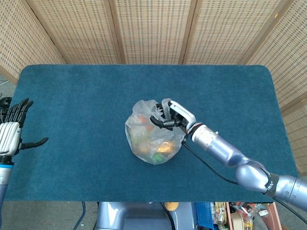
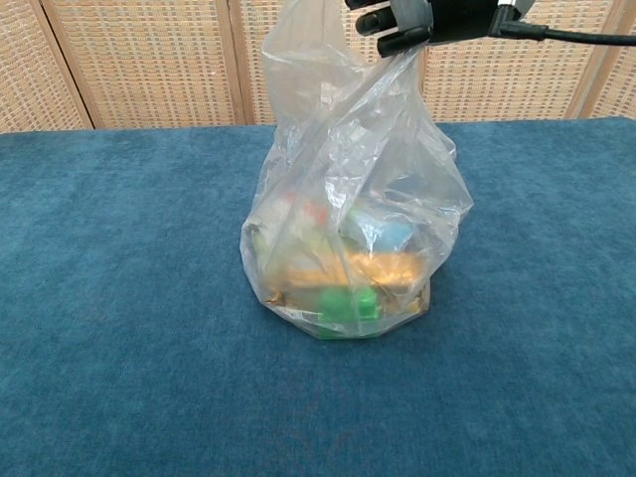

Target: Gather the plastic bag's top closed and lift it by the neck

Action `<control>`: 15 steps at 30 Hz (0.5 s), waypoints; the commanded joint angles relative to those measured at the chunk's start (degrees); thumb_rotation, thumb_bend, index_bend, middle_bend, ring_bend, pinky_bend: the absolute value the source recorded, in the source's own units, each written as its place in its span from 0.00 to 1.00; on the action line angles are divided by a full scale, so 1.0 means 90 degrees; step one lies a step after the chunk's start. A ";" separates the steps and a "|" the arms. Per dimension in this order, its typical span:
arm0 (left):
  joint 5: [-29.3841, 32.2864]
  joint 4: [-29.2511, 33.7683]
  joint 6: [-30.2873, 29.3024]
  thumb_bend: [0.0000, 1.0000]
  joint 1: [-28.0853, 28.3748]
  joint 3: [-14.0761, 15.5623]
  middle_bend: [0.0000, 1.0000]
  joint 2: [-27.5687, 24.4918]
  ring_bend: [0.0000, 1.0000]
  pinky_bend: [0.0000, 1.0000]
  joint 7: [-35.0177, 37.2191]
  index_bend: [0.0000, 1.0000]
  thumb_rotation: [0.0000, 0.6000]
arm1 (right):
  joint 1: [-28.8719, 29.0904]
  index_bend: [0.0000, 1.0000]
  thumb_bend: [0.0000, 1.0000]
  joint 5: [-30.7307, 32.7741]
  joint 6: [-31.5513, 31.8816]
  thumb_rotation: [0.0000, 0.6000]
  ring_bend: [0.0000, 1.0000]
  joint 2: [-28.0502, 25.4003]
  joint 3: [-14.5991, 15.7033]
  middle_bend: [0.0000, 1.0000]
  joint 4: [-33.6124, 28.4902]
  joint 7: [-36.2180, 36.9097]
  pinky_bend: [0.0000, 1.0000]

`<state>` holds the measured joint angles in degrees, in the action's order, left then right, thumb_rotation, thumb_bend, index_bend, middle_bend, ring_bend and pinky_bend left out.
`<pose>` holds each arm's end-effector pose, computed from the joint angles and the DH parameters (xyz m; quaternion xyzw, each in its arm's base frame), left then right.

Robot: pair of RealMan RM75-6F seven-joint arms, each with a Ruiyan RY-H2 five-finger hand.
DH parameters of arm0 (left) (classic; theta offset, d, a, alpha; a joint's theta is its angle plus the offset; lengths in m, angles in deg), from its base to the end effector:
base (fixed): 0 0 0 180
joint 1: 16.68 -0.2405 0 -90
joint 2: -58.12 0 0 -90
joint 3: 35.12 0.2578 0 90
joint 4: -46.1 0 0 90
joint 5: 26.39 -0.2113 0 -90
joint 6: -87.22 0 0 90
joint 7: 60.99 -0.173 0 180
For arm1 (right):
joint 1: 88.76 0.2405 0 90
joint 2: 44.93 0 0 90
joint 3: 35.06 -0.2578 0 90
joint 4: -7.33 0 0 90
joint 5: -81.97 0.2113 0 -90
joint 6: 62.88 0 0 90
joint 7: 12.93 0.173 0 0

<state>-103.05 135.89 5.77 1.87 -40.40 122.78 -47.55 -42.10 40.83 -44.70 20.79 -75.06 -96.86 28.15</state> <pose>-0.2853 0.2936 0.1688 -0.5494 -0.4191 -0.4880 0.5332 -0.0081 -0.3986 0.0844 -0.4240 0.7764 -0.4662 0.0034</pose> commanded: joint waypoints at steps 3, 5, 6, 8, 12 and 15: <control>-0.0017 -0.0212 -0.0223 0.14 -0.0283 0.0084 0.00 0.0193 0.00 0.00 0.0119 0.00 1.00 | 0.0190 0.88 1.00 0.0209 0.0262 1.00 0.70 -0.0146 0.0196 0.81 -0.0095 -0.0122 0.87; -0.0063 -0.0298 -0.0283 0.14 -0.0342 0.0081 0.00 0.0260 0.00 0.00 0.0187 0.00 1.00 | 0.0258 0.89 1.00 0.0258 0.0333 1.00 0.70 -0.0205 0.0273 0.81 -0.0130 -0.0191 0.87; -0.0073 -0.0317 -0.0293 0.14 -0.0353 0.0082 0.00 0.0272 0.00 0.00 0.0201 0.00 1.00 | 0.0275 0.89 1.00 0.0260 0.0350 1.00 0.70 -0.0220 0.0292 0.81 -0.0137 -0.0218 0.87; -0.0127 -0.0421 -0.0302 0.14 -0.0396 0.0089 0.00 0.0322 0.00 0.00 0.0271 0.00 1.00 | 0.0371 0.90 1.00 0.0291 0.0463 1.00 0.70 -0.0307 0.0406 0.81 -0.0187 -0.0365 0.87; -0.0188 -0.0527 -0.0276 0.14 -0.0440 0.0074 0.00 0.0378 0.00 0.00 0.0369 0.00 1.00 | 0.0531 0.91 1.00 0.0444 0.0604 1.00 0.70 -0.0480 0.0555 0.81 -0.0317 -0.0530 0.90; -0.0272 -0.0571 -0.0277 0.14 -0.0466 0.0063 0.00 0.0389 0.00 0.00 0.0429 0.00 1.00 | 0.0680 0.91 1.00 0.0529 0.0665 1.00 0.70 -0.0648 0.0674 0.81 -0.0415 -0.0708 0.92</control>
<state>-105.36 130.85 3.28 -2.25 -39.80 126.26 -43.78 -36.59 45.02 -39.14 15.62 -69.54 -100.08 22.42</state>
